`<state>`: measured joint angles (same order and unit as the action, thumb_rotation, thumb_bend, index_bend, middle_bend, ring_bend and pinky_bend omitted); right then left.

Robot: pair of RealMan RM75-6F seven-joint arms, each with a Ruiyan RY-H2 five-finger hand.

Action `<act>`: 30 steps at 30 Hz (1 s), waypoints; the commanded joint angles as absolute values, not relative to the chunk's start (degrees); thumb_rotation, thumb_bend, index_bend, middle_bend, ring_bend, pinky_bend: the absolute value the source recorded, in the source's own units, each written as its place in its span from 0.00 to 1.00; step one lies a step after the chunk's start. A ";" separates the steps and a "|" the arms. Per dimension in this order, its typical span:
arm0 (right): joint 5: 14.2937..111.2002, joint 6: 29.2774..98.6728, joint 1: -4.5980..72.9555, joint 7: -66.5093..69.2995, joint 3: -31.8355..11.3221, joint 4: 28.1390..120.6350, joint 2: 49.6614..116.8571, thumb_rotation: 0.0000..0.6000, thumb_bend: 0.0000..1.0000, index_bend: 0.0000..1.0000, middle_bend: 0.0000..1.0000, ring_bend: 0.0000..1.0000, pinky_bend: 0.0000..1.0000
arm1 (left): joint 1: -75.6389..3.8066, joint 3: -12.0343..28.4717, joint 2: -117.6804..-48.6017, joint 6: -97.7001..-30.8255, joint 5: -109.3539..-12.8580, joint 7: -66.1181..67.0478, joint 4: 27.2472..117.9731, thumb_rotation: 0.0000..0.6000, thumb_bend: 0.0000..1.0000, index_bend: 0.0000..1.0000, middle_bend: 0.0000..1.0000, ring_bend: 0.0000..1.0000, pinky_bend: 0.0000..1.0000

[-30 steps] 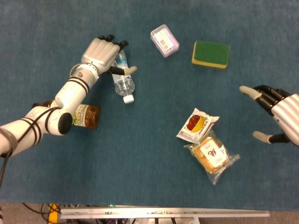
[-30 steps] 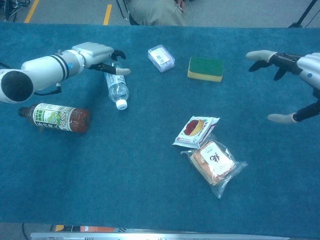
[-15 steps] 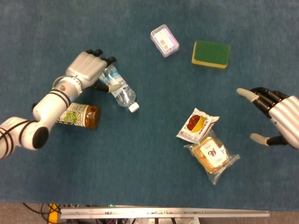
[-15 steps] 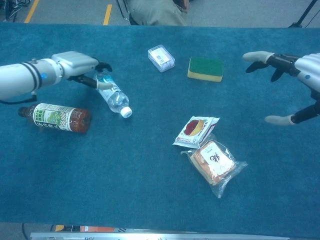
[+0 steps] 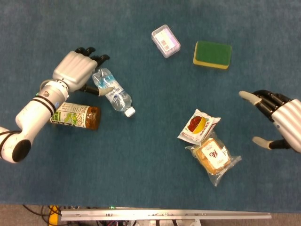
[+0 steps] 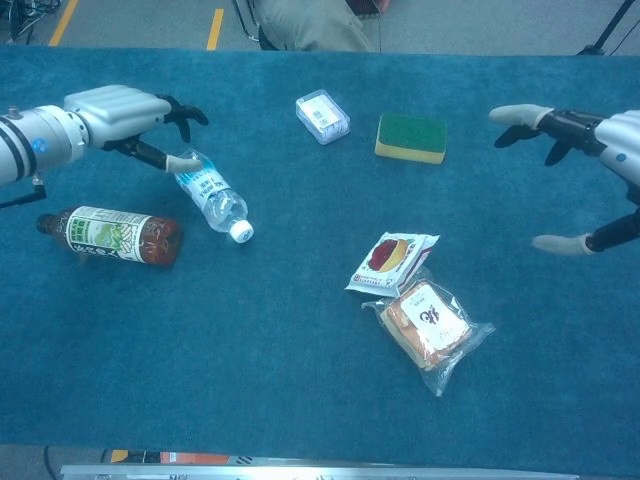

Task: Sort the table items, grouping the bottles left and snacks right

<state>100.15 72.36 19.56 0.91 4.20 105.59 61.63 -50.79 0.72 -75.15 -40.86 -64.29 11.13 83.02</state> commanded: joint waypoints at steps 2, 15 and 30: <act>100.18 72.36 19.46 0.92 4.25 105.47 61.79 1.00 0.13 0.03 0.25 0.19 0.34 | -48.86 0.70 -74.06 -42.75 -72.19 4.43 85.36 0.30 0.17 0.10 0.25 0.08 0.14; 100.51 72.90 18.90 1.18 4.46 105.51 61.56 1.00 0.13 0.03 0.25 0.19 0.34 | -49.16 0.20 -78.15 -42.91 -79.68 1.44 82.76 0.80 0.17 0.10 0.19 0.07 0.14; 100.51 72.85 18.96 2.19 4.18 104.85 61.68 1.00 0.13 0.03 0.25 0.19 0.34 | -50.04 -0.84 -79.12 -41.99 -83.49 1.43 80.42 1.00 0.17 0.10 0.17 0.07 0.14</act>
<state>100.51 72.85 18.96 2.19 4.19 104.85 61.68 -50.06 -0.73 -78.95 -41.88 -83.28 1.51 80.61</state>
